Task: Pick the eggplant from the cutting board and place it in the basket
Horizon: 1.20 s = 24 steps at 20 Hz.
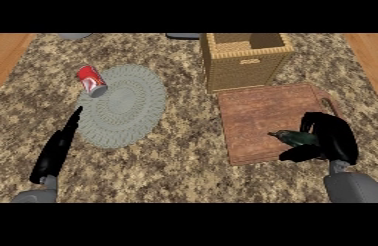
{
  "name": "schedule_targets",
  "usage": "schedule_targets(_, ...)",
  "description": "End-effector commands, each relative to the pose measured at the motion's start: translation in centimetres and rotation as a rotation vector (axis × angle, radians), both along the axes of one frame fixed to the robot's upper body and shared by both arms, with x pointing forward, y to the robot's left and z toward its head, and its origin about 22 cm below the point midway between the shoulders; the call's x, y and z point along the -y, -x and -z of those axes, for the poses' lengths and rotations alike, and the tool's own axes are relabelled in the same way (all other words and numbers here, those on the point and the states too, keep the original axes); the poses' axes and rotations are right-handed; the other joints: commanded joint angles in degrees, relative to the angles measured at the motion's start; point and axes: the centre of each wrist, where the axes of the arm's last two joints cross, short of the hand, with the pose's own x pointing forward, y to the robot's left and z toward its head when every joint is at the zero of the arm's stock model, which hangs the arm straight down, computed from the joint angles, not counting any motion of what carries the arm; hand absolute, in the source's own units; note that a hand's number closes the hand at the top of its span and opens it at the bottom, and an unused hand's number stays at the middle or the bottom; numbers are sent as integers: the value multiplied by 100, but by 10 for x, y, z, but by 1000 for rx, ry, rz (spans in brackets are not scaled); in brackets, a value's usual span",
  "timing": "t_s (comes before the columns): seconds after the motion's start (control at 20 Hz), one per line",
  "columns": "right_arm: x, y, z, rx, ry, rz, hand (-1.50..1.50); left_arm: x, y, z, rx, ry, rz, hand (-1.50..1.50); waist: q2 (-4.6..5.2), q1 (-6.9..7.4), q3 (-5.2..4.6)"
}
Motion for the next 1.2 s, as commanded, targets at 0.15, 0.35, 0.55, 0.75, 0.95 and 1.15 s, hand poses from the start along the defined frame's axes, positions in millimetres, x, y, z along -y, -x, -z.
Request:
schedule_targets(0.15, 8, -22, -68, 177, 168, 49, 150, 5, 1, 11, -19, 6, -32, 0, -19, -115, 21)
schedule_targets(0.35, -2, -13, -126, 356, 150, 43, 150, 12, 2, 8, -12, 16, -29, 0, -49, -169, 20)
schedule_targets(0.55, -16, 12, -180, 442, 178, 45, 150, -3, 8, 5, -4, -12, -38, 0, -52, -180, 18)
schedule_targets(0.75, -23, 12, -220, 467, 140, 14, 150, -14, 10, 0, 2, 22, -5, 0, -23, -95, 21)
schedule_targets(0.95, -35, 30, -260, 468, 37, -78, 150, -11, 2, 8, -12, -13, -26, 0, -25, -133, 18)
schedule_targets(1.15, -48, 26, -287, 444, -68, -111, 150, -13, 7, 0, -9, 10, 3, 0, -27, -86, 19)
